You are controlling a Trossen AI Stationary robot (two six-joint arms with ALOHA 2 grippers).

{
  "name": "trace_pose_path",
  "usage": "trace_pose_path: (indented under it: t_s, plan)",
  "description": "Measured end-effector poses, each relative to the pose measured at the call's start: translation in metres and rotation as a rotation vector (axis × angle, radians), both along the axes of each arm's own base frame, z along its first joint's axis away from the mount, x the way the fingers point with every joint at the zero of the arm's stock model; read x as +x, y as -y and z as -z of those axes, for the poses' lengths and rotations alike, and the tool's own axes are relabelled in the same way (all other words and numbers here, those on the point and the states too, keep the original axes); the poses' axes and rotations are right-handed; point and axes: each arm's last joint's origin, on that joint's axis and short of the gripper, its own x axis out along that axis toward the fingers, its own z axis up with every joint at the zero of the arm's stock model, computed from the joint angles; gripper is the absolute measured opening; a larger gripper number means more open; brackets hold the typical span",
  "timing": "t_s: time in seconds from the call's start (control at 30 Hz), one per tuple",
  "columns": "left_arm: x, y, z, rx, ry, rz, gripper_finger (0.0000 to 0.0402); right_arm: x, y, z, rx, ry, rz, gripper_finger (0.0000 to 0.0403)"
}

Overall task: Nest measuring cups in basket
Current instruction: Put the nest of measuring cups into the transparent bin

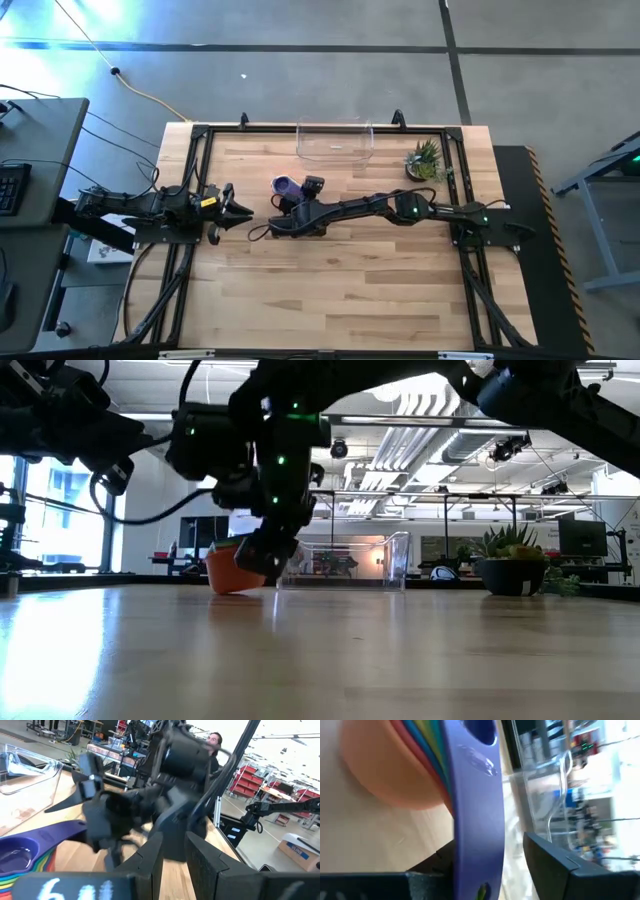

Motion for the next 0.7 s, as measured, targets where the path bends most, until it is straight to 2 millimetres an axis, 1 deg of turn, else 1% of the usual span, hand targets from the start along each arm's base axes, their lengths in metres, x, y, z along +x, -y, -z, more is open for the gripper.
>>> trace_pose_path:
  t_s: [0.07,0.33,0.5,0.7]
  plan:
    - [0.000,0.000,0.000,0.000,0.000,0.000,0.0071,-0.003,-0.001,-0.009,0.045,0.019,0.017,0.0178]
    - [0.000,0.000,0.000,0.000,0.000,0.000,0.0071,-0.007,-0.002,-0.027,0.143,0.061,0.030,0.0178]
    - [0.000,0.000,0.000,0.000,0.000,0.000,0.0071,-0.009,-0.003,-0.025,0.245,0.064,0.055,0.0178]
    - [0.000,0.000,0.000,0.000,0.000,0.000,0.0071,-0.011,-0.004,-0.020,0.290,0.073,0.079,0.0178]
